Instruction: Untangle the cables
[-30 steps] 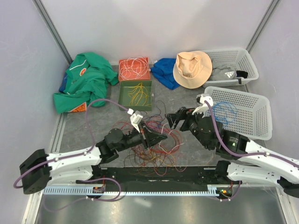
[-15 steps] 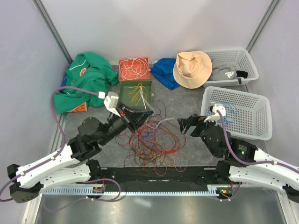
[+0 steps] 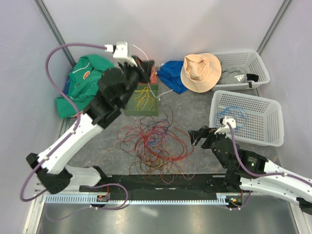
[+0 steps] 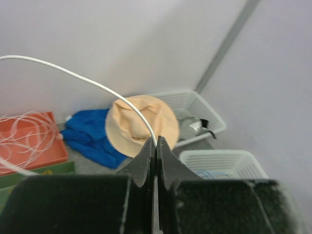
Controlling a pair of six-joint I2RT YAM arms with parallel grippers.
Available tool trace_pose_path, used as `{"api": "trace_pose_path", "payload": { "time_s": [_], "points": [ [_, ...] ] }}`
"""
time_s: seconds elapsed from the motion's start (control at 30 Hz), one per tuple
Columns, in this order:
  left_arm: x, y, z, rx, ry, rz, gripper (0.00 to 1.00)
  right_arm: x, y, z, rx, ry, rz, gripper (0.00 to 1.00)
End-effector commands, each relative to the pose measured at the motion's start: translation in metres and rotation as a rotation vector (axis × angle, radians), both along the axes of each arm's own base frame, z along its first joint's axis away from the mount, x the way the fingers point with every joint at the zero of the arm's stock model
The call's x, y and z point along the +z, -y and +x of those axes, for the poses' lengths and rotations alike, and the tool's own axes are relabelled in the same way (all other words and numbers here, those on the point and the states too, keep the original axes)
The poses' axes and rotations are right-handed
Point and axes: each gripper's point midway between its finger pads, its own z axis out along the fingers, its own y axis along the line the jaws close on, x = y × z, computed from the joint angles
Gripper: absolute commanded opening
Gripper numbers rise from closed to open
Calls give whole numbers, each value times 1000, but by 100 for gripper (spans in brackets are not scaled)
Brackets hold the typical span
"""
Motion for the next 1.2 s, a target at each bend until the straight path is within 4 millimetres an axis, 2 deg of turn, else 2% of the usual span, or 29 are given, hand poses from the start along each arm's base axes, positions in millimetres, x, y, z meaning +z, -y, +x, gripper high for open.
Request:
{"api": "trace_pose_path", "payload": {
  "time_s": [0.0,0.03,0.07,0.1,0.13,0.17,0.2,0.23,0.27,0.3,0.33,0.4,0.5,0.53,0.57,0.6,0.63,0.67,0.73,0.77,0.8,0.87,0.9,1.03,1.17],
  "points": [
    [-21,-34,84,136,-120,-24,2,-16,-4,-1,5,-22,5,98],
    [-22,-38,97,148,-122,-26,2,-22,-4,-1,8,-25,-7,98],
    [-12,-51,114,191,-99,-45,2,-25,-4,-1,10,-25,-11,98],
    [-27,-49,135,209,-123,-27,2,-27,-4,-1,10,-27,-16,98],
    [-29,-49,146,211,-121,-22,2,-33,-5,0,10,-30,-21,98],
    [-16,-56,159,233,-85,-41,2,-37,-6,-1,13,-31,-22,98],
    [-17,-57,168,240,-78,-38,2,-42,-7,0,13,-34,-21,97],
    [-32,-53,186,243,-92,-22,2,-53,-8,0,11,-44,-17,97],
    [-19,-57,196,255,-42,-43,2,-58,-9,-1,13,-49,-11,97],
    [-21,-58,206,265,-22,-36,2,-62,-10,-1,14,-51,-2,97],
    [-36,-56,222,271,-34,-26,2,-71,-12,-2,15,-61,13,96],
    [-31,-62,242,286,-6,-41,2,-77,-15,-2,19,-64,28,96],
    [-49,-65,279,304,-13,-27,2,-91,-17,-2,20,-74,30,96],
    [-46,-69,289,315,-1,-34,2,-91,-18,-1,18,-73,29,96],
    [-69,-67,305,318,-31,-18,2,-93,-16,0,8,-73,22,96],
    [-80,-68,314,321,-45,-15,2,-96,-16,1,0,-76,6,96],
    [-78,-73,322,330,-36,-23,2,-98,-14,2,-6,-76,-6,96],
    [-103,-73,335,336,-70,-11,2,-99,-13,3,-14,-71,-22,96],
    [-111,-79,348,341,-78,-27,2,-100,-11,5,-26,-69,-42,96],
    [-121,-82,354,347,-91,-27,2,-100,-11,5,-28,-67,-48,96],
    [-141,-82,363,348,-120,-25,2,-99,-10,7,-40,-63,-60,96],
    [-155,-89,372,357,-138,-31,2,-99,-9,8,-48,-58,-66,96],
    [-171,-87,377,351,-160,-31,2,-100,-8,9,-54,-57,-78,96],
    [-202,-91,387,353,-200,-17,2,-103,-8,12,-68,-53,-97,96],
    [-222,-89,386,341,-227,6,2,-109,-10,14,-71,-59,-122,96]
  ]
}}
